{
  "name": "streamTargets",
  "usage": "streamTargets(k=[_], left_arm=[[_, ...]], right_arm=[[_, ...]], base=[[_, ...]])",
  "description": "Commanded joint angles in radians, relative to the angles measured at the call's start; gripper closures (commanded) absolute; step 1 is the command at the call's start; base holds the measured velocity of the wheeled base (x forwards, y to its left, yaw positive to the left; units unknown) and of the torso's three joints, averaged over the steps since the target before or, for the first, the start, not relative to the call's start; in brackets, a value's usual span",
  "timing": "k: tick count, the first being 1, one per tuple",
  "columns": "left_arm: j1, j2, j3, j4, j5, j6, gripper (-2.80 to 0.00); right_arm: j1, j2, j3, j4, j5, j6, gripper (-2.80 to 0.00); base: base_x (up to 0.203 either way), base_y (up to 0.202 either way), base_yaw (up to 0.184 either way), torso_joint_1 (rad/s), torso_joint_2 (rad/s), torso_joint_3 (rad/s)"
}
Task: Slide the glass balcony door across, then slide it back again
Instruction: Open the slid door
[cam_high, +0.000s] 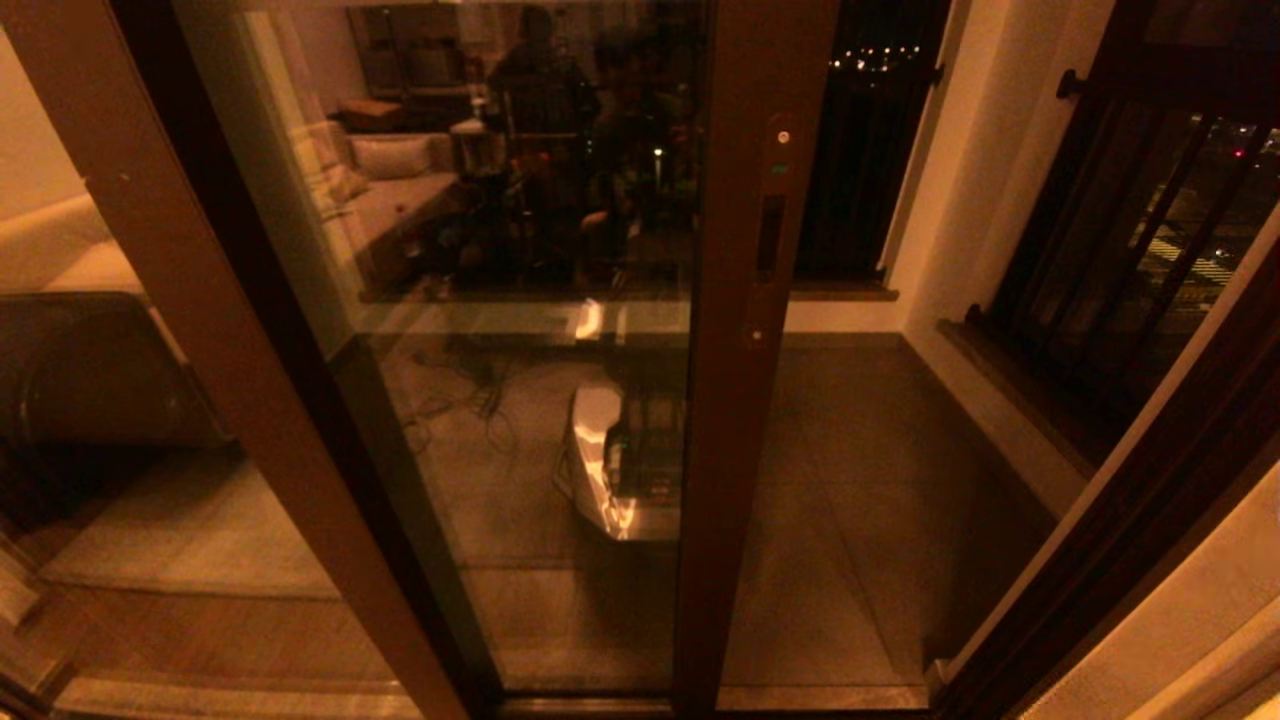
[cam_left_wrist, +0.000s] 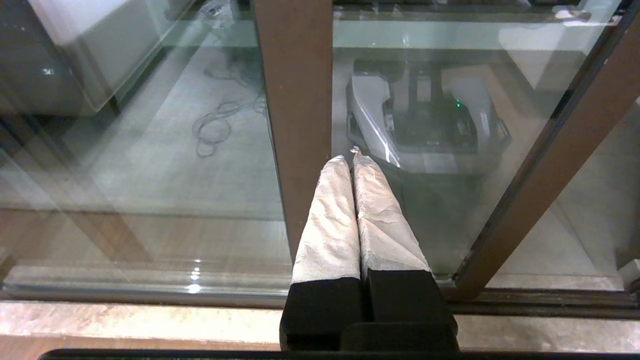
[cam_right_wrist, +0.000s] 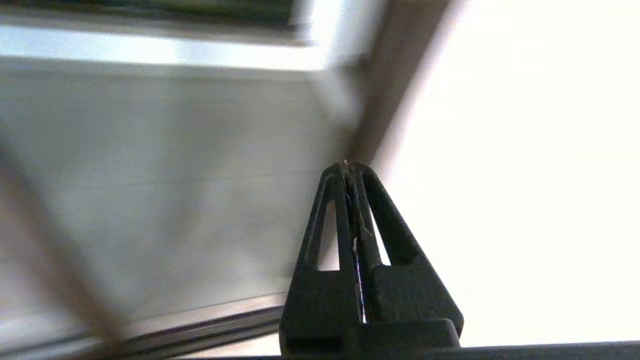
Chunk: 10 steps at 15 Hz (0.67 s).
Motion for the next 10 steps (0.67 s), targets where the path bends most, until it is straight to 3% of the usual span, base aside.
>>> streamTargets(k=[1,3,7,9,10], left_arm=[[0.000,-0.002,0.000,0.000,0.000,0.000,0.00],[0.000,-0.002,0.000,0.000,0.000,0.000,0.00],[0.000,-0.002,0.000,0.000,0.000,0.000,0.00],[0.000,-0.002,0.000,0.000,0.000,0.000,0.00],[0.000,-0.002,0.000,0.000,0.000,0.000,0.00]], right_arm=[[-0.139,-0.232,0.022,0.049,0.004,-0.085,0.00],[-0.176,-0.330,0.035,0.093,0.016,-0.132,0.00],[-0.187,-0.537,0.115,0.181,0.091,-0.142,0.00],[-0.189,-0.623,0.206,0.219,0.175,-0.139,0.00],[-0.189,-0.644,0.260,0.234,0.270,-0.132,0.00]], base=[[0.000,0.000,0.000,0.000,0.00,0.000],[0.000,0.000,0.000,0.000,0.00,0.000],[0.000,0.000,0.000,0.000,0.00,0.000],[0.000,0.000,0.000,0.000,0.00,0.000],[0.000,0.000,0.000,0.000,0.00,0.000]])
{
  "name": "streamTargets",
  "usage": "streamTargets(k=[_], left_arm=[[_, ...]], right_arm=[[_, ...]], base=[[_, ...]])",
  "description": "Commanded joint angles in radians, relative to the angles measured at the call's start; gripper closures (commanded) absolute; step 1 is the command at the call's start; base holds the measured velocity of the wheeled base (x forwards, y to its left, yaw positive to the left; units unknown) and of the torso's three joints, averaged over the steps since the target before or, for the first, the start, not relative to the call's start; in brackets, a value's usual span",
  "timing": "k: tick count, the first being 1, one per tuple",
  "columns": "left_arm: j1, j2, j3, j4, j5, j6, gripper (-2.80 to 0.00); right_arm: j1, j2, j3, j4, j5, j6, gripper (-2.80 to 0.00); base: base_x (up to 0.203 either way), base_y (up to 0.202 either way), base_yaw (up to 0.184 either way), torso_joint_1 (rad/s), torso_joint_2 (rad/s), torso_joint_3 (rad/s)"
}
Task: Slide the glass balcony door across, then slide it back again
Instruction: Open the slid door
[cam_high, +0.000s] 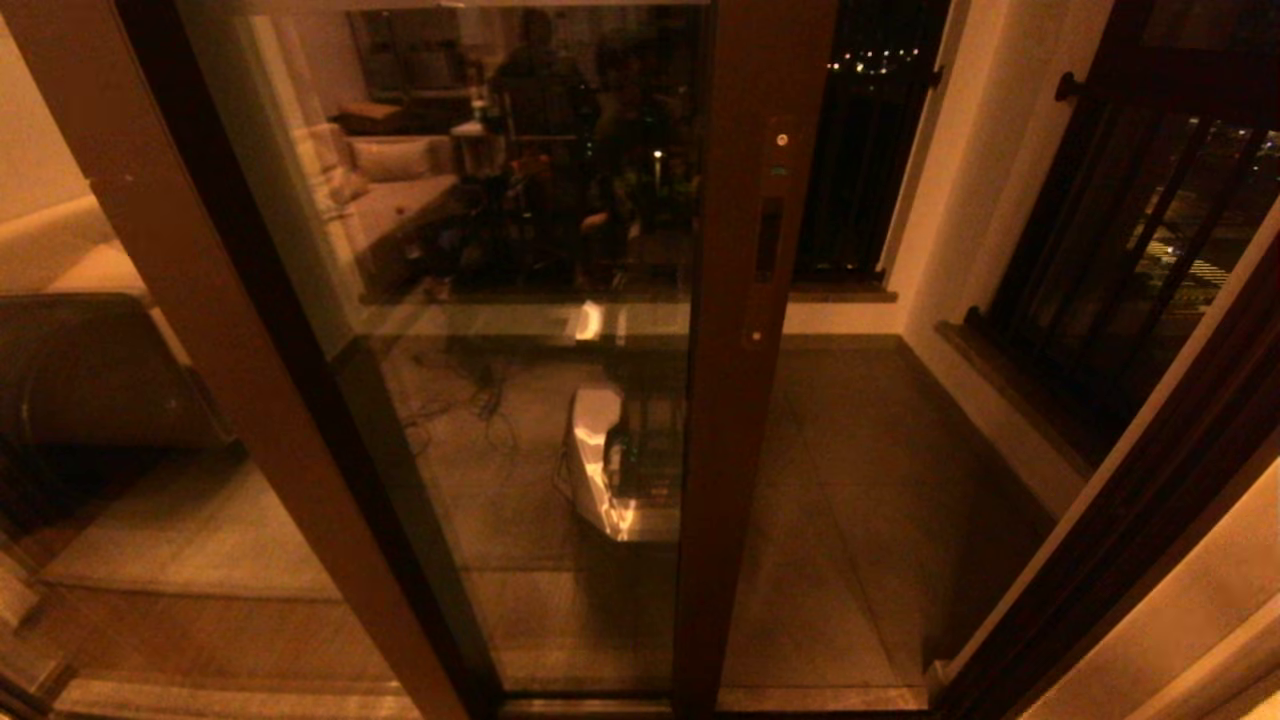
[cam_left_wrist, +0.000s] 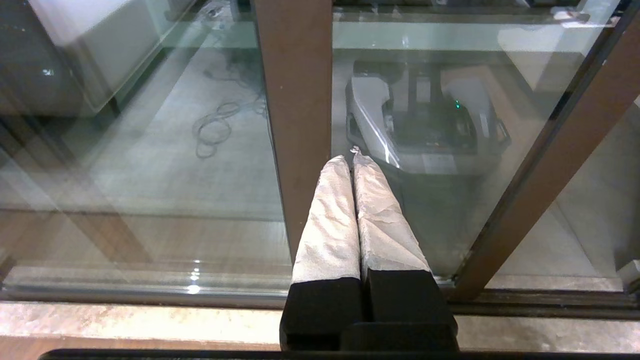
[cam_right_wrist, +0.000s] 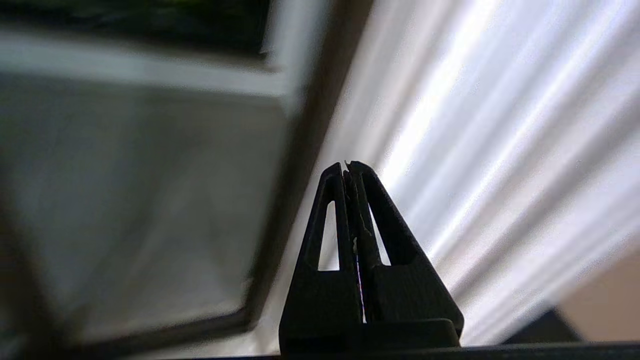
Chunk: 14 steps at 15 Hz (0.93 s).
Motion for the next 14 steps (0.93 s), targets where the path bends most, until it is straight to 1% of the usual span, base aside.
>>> streamTargets(k=[1,3,4,5,7,10,12,14], left_arm=[[0.000,-0.002,0.001,0.000,0.000,0.000,0.00],[0.000,-0.002,0.001,0.000,0.000,0.000,0.00],[0.000,-0.002,0.001,0.000,0.000,0.000,0.00],[0.000,-0.002,0.001,0.000,0.000,0.000,0.00],[0.000,-0.002,0.001,0.000,0.000,0.000,0.00],[0.000,-0.002,0.001,0.000,0.000,0.000,0.00],[0.000,-0.002,0.001,0.000,0.000,0.000,0.00],[0.000,-0.002,0.001,0.000,0.000,0.000,0.00]], right_arm=[[-0.001,-0.096,0.121,0.028,0.181,0.042,0.00],[-0.001,-0.101,0.208,0.037,0.392,0.125,0.00],[-0.001,-0.101,0.257,0.034,0.436,0.145,0.00],[-0.001,-0.102,0.313,0.012,0.452,0.155,0.00],[-0.001,-0.102,0.442,-0.123,0.453,0.180,0.00],[-0.001,-0.102,0.628,-0.322,0.398,0.189,0.00],[-0.001,-0.102,0.721,-0.458,0.352,0.189,0.00],[-0.001,-0.102,0.795,-0.592,0.335,0.190,0.00]], base=[[0.000,0.000,0.000,0.000,0.00,0.000],[0.000,0.000,0.000,0.000,0.00,0.000],[0.000,0.000,0.000,0.000,0.00,0.000],[0.000,0.000,0.000,0.000,0.00,0.000],[0.000,0.000,0.000,0.000,0.00,0.000],[0.000,0.000,0.000,0.000,0.00,0.000],[0.000,0.000,0.000,0.000,0.00,0.000],[0.000,0.000,0.000,0.000,0.00,0.000]])
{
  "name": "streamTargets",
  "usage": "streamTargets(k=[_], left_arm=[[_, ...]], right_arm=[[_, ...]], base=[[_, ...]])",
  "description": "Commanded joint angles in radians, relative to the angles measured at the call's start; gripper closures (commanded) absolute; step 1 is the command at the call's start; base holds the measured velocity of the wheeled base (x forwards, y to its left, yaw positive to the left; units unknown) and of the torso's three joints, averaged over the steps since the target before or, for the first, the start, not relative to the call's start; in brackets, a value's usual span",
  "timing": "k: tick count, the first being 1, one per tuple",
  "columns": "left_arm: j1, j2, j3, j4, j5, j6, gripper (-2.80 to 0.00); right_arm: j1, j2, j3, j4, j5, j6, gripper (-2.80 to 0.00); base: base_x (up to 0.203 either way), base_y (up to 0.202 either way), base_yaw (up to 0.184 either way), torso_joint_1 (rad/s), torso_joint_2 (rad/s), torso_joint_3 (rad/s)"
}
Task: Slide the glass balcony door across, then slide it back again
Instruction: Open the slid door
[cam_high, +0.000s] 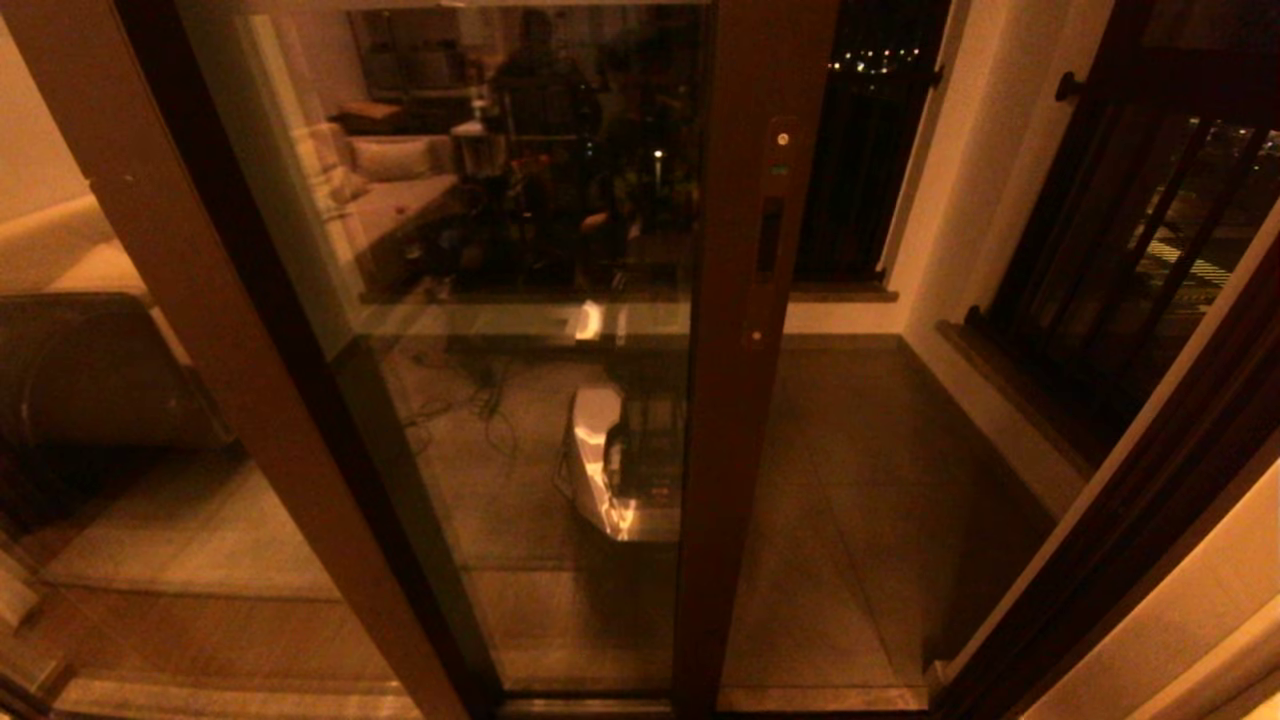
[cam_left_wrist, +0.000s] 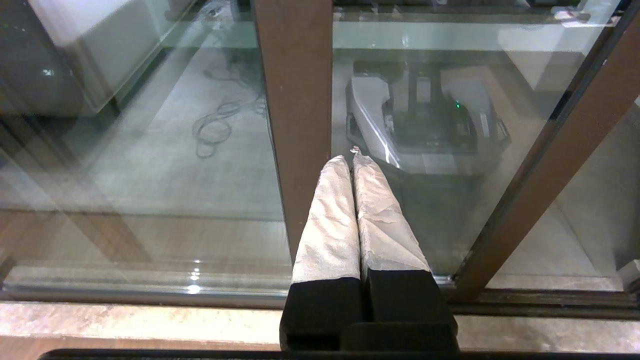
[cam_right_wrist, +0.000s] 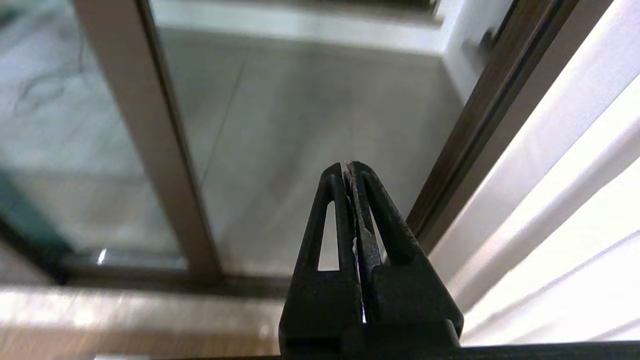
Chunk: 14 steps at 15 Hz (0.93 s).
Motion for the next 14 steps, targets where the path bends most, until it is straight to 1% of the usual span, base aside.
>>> streamTargets(k=[1,7,14], left_arm=[[0.000,-0.003,0.000,0.000,0.000,0.000,0.00],[0.000,-0.002,0.000,0.000,0.000,0.000,0.00],[0.000,-0.002,0.000,0.000,0.000,0.000,0.00]], right_arm=[[0.000,0.002,0.064,-0.099,-0.002,0.007,0.00],[0.002,0.001,0.065,-0.101,-0.001,0.065,0.00],[0.002,0.000,0.065,-0.101,-0.002,0.070,0.00]], base=[[0.000,0.000,0.000,0.000,0.00,0.000],[0.000,0.000,0.000,0.000,0.00,0.000],[0.000,0.000,0.000,0.000,0.00,0.000]])
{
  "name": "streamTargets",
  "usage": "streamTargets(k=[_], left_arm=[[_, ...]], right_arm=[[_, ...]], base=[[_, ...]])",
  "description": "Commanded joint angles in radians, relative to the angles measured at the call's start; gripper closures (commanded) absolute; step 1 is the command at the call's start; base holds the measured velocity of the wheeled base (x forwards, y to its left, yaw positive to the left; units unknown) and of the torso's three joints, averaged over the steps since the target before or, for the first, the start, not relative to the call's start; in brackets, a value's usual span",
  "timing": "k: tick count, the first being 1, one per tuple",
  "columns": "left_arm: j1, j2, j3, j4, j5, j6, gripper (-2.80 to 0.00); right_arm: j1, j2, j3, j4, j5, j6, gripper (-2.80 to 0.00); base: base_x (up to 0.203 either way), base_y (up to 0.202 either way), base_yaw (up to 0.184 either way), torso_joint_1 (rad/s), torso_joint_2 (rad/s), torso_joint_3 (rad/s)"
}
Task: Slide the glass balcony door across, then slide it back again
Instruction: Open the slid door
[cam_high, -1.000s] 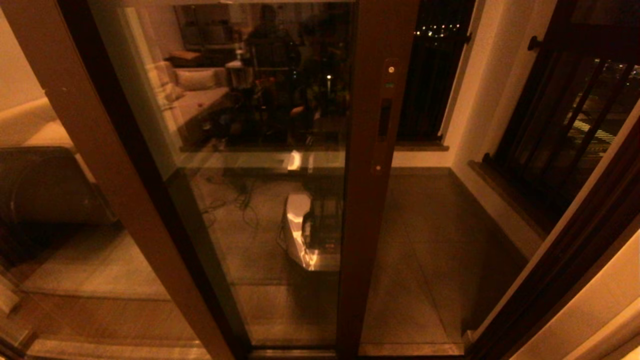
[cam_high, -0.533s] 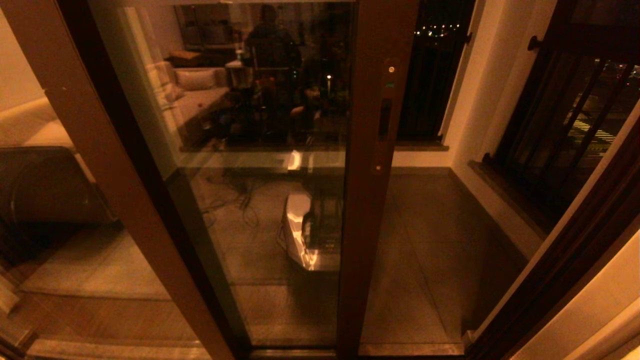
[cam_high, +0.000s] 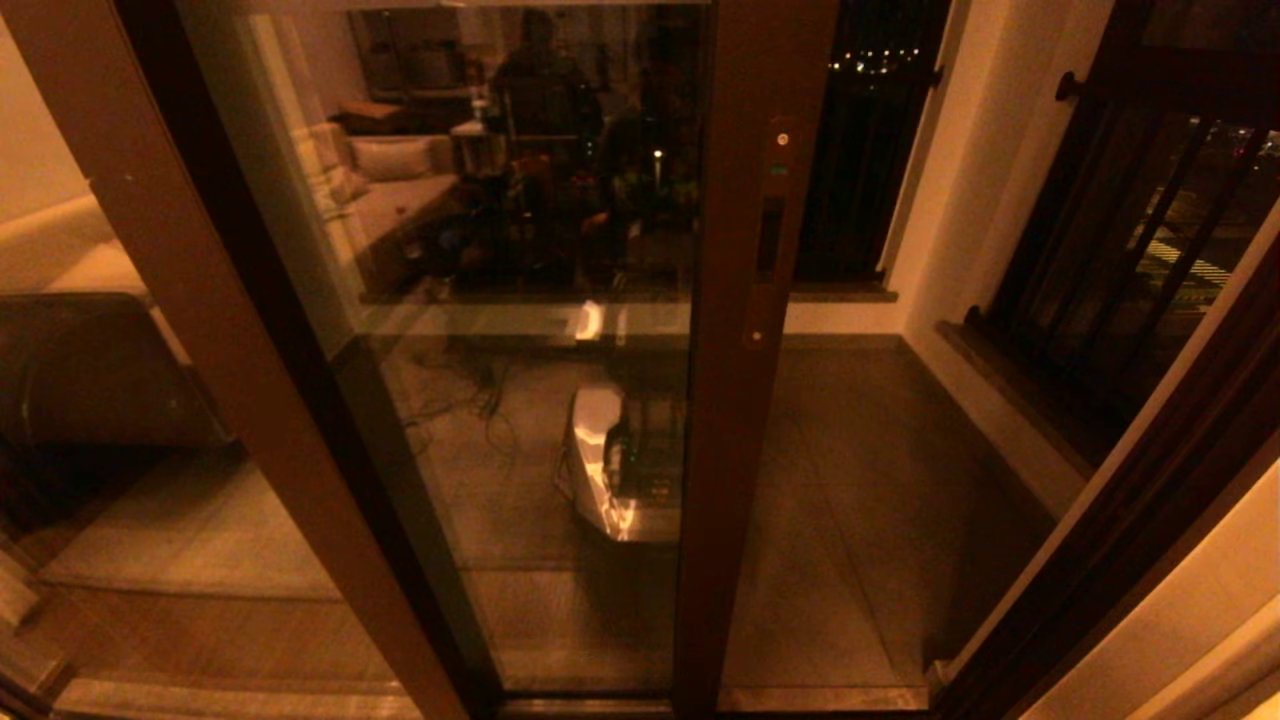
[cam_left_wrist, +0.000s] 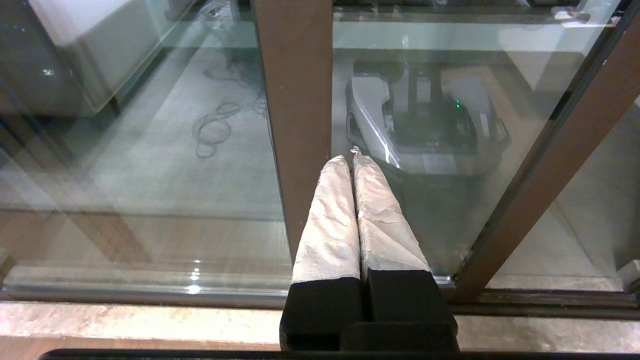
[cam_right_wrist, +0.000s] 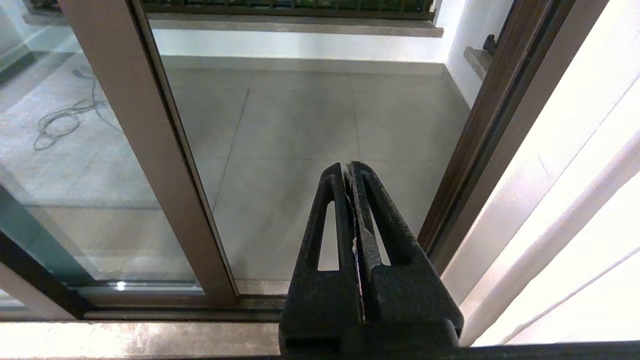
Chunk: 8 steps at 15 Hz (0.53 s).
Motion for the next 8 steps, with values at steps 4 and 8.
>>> streamTargets(k=[4,8], left_arm=[[0.000,-0.003,0.000,0.000,0.000,0.000,0.00],[0.000,-0.002,0.000,-0.001,0.000,0.003,0.00]], right_arm=[[0.001,0.001,0.000,0.003,0.000,-0.001,0.00],[0.001,0.001,0.000,0.003,0.000,-0.001,0.00]], base=[[0.000,0.000,0.000,0.000,0.00,0.000],[0.000,0.000,0.000,0.000,0.00,0.000]])
